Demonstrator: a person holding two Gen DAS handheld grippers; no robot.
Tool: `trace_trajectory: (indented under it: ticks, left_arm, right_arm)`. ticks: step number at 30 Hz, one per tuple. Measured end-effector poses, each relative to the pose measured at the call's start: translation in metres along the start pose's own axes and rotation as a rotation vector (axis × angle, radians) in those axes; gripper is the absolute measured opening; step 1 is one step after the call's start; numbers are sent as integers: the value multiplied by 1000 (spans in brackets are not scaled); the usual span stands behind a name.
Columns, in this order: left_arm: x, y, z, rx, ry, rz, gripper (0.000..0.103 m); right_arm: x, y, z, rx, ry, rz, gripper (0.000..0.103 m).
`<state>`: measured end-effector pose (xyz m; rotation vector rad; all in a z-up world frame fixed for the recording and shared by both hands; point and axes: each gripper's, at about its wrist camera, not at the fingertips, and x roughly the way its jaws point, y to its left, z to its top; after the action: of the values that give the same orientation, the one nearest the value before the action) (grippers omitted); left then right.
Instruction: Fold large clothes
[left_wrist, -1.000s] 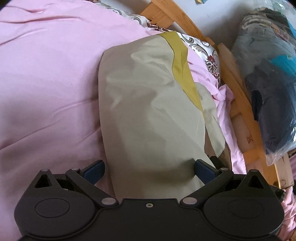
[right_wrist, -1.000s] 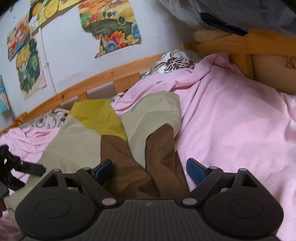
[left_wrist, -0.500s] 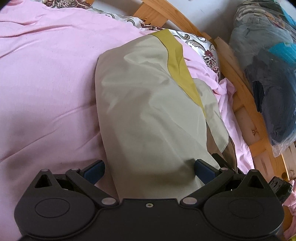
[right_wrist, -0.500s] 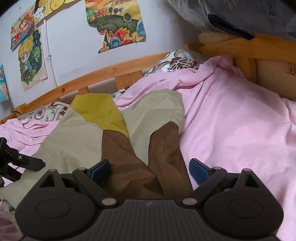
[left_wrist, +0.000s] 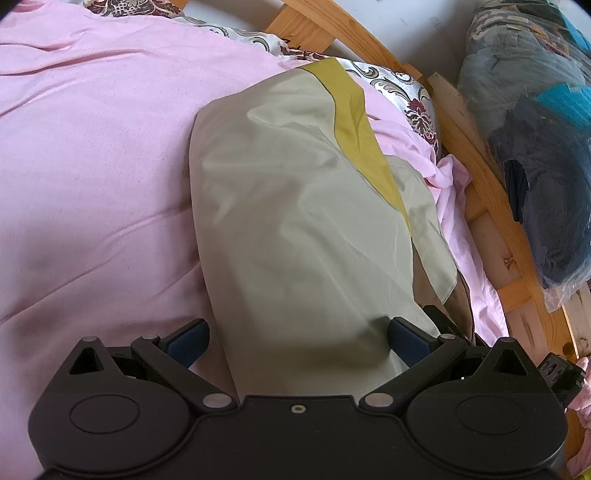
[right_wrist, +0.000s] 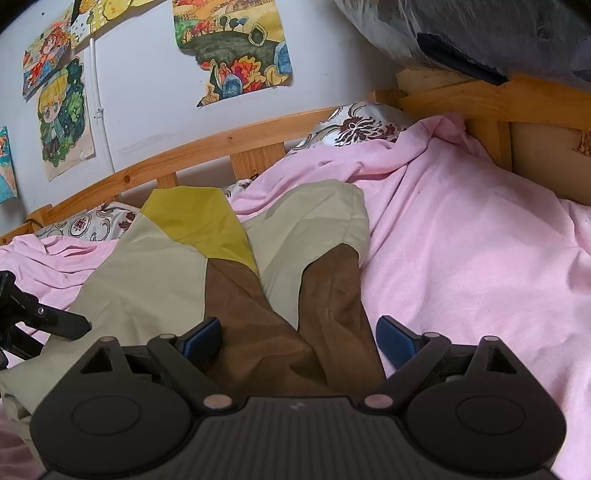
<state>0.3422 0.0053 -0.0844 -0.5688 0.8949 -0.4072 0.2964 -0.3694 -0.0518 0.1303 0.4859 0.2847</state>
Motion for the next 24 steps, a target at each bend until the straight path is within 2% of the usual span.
trace_trajectory:
  ticks: [8, 10, 13, 14, 15, 20, 24]
  left_arm:
    - [5, -1, 3, 1, 29, -35, 102]
    - [7, -1, 4, -9, 29, -34, 102]
    - [6, -4, 4, -11, 29, -23, 97]
    - [6, -6, 4, -5, 27, -16, 94]
    - [5, -9, 4, 5, 25, -7, 92]
    - [1, -6, 1, 14, 16, 2, 84]
    - [2, -2, 2, -4, 20, -5, 88]
  right_arm:
    - [-3, -2, 0, 26, -1, 23, 81]
    - [-3, 1, -1, 16, -1, 19, 76]
    - [-6, 4, -1, 2, -5, 18, 63]
    - [-7, 6, -1, -5, -8, 17, 54]
    - [-8, 9, -1, -22, -10, 14, 46]
    - [-11, 35, -4, -190, -38, -63, 28]
    - [-12, 61, -8, -370, -48, -107, 25]
